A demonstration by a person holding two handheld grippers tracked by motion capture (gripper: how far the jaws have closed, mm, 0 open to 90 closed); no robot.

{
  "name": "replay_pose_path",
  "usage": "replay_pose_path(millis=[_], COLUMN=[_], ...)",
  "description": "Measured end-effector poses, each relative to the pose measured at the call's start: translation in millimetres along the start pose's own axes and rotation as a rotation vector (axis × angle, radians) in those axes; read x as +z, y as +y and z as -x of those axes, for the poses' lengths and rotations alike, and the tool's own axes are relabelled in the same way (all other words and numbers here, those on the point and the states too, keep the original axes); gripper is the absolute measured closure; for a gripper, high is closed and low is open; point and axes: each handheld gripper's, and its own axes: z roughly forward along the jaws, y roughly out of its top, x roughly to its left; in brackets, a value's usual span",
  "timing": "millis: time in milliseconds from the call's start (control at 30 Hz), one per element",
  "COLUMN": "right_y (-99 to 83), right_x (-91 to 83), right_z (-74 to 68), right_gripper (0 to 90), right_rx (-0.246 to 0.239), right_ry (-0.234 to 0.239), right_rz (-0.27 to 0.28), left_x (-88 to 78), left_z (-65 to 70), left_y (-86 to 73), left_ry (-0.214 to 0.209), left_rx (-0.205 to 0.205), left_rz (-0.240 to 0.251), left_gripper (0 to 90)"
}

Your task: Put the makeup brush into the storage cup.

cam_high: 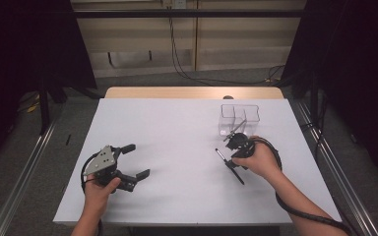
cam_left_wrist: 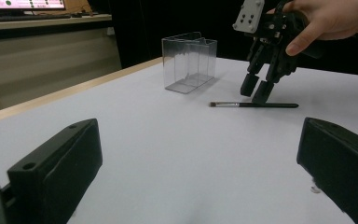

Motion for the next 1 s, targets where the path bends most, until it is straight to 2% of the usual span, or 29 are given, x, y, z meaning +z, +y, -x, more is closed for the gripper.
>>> replay_pose_path(millis=[100,200,333,500,567,900,1000], right_y=[0.6,3.3,6.9,10.8,11.8,10.2,9.9], right_x=[6.2,6.5,6.7,7.6,7.6,7.8,7.5], right_z=[-3.6,-5.3,-9.1,-12.3,-12.2,-5.8,-5.1], right_gripper=[62.3,64.8,73.3,77.9,83.9,84.2,84.3], right_rx=[-0.014,-0.005,-0.004,0.011,0.015,0.052,0.062], right_ry=[-0.016,-0.025,-0.028,-0.041,-0.034,0.012,0.013], right_rz=[-0.038,-0.052,-0.081,-0.108,-0.116,-0.101,-0.101], left_x=[-0.2,-0.3,-0.2,-0.3,-0.2,-0.6,-0.5], left_z=[-0.2,-0.4,-0.2,-0.1,-0.2,-0.3,-0.4], left_y=[-0.1,-0.1,0.1,0.3,0.2,0.8,0.9], left_ry=[0.003,0.004,0.002,0.001,0.001,0.003,0.003], left_rx=[-0.002,-0.001,-0.001,0.002,0.000,0.001,0.002], left_rz=[0.006,0.005,0.006,0.005,0.006,0.006,0.005], left_gripper=[0.0,0.0,0.0,0.0,0.0,0.0,0.0])
